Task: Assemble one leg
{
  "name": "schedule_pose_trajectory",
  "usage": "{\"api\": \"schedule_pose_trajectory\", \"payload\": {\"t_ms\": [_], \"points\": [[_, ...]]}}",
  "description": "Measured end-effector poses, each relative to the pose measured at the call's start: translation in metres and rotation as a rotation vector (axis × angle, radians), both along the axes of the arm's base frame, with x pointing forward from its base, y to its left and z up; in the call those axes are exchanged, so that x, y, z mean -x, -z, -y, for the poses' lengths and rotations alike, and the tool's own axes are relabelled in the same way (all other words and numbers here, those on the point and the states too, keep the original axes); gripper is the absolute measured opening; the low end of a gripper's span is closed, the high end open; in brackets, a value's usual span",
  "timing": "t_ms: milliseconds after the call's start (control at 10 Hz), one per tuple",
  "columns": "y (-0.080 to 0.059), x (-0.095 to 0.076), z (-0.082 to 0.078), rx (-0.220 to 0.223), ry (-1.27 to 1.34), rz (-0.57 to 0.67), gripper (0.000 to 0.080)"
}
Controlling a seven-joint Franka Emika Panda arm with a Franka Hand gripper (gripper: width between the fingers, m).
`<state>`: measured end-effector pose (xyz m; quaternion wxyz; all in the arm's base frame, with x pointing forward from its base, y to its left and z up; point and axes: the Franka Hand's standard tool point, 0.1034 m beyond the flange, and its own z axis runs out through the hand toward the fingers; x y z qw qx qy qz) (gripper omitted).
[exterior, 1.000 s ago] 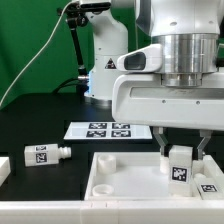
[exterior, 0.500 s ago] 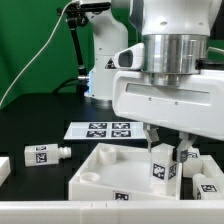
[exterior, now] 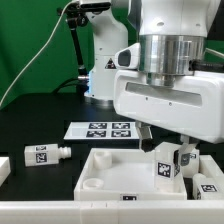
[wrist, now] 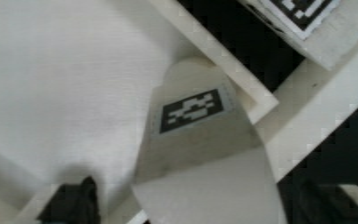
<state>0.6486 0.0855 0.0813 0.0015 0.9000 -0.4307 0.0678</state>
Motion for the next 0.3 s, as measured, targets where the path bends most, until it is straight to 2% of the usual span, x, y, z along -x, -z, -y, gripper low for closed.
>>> {"api": "schedule_pose_trajectory", "payload": {"t_ms": [100,300], "points": [[-0.006,-0.002,0.000,-0.001,-0.025,0.006,0.0641],[-0.030,0.001,0.000,-0.015,-0.050,0.024,0.0647]]}}
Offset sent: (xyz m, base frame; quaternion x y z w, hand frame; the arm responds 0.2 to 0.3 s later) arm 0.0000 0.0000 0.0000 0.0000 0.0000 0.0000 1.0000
